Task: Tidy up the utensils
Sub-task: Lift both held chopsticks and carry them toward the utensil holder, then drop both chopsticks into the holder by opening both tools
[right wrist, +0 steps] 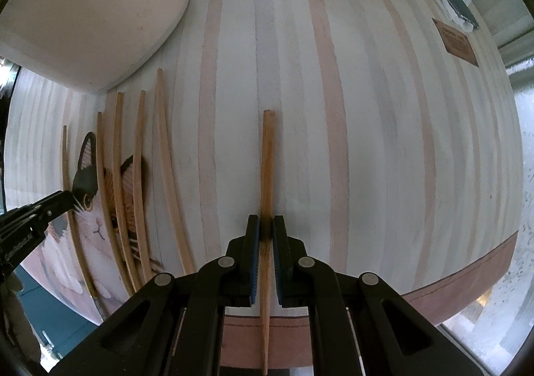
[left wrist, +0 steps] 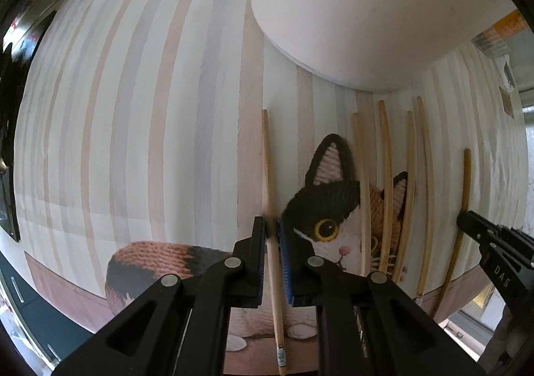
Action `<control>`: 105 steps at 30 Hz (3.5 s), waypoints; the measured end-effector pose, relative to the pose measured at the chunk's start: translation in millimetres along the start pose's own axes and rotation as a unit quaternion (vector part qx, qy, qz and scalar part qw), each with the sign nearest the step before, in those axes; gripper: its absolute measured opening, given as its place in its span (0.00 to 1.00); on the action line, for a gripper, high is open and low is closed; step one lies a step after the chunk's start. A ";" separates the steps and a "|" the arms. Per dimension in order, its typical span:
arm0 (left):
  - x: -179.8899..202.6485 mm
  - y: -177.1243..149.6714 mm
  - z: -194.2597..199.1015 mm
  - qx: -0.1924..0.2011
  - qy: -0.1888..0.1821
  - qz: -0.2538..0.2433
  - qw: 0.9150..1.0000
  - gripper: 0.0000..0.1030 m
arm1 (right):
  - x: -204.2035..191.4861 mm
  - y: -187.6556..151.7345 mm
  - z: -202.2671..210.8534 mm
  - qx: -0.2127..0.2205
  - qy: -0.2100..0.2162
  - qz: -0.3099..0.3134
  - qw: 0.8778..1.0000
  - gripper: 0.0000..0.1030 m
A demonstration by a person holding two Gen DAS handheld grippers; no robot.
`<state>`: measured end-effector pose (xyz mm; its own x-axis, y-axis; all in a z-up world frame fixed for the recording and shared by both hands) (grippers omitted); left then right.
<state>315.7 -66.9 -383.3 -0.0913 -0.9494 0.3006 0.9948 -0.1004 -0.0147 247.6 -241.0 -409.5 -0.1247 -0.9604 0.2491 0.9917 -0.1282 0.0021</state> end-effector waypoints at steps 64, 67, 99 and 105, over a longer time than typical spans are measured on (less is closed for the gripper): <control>117.2 81.3 383.9 0.417 -0.124 -0.057 0.899 0.04 | 82.6 141.4 362.0 0.357 0.196 -0.169 0.897 0.07; 111.6 111.2 372.3 0.410 -0.108 -0.050 0.904 0.04 | 71.8 159.4 368.1 0.370 0.185 -0.172 0.894 0.07; 101.4 172.8 317.4 0.361 -0.080 -0.066 0.927 0.04 | 11.8 206.7 330.0 0.368 0.141 -0.132 0.910 0.07; 102.3 144.8 307.4 0.325 -0.066 -0.086 0.940 0.18 | 1.4 200.9 314.4 0.334 0.164 -0.095 0.923 0.10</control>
<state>464.0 -87.0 -61.5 -0.2891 -0.8862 0.3621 0.7870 -0.0047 0.6169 456.1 -190.4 -104.3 -0.1919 -0.9735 -0.1243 0.7340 -0.2265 0.6403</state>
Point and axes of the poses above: each gripper's, at about its wrist camera, not at the fingertips, and z roughly against the way its jaws point, x to its right, y to its top, the point moved 7 cm from there along -z, roughly the way its jaws point, and after that the axes turned 14 degrees about -y, right-handed, at the moved point
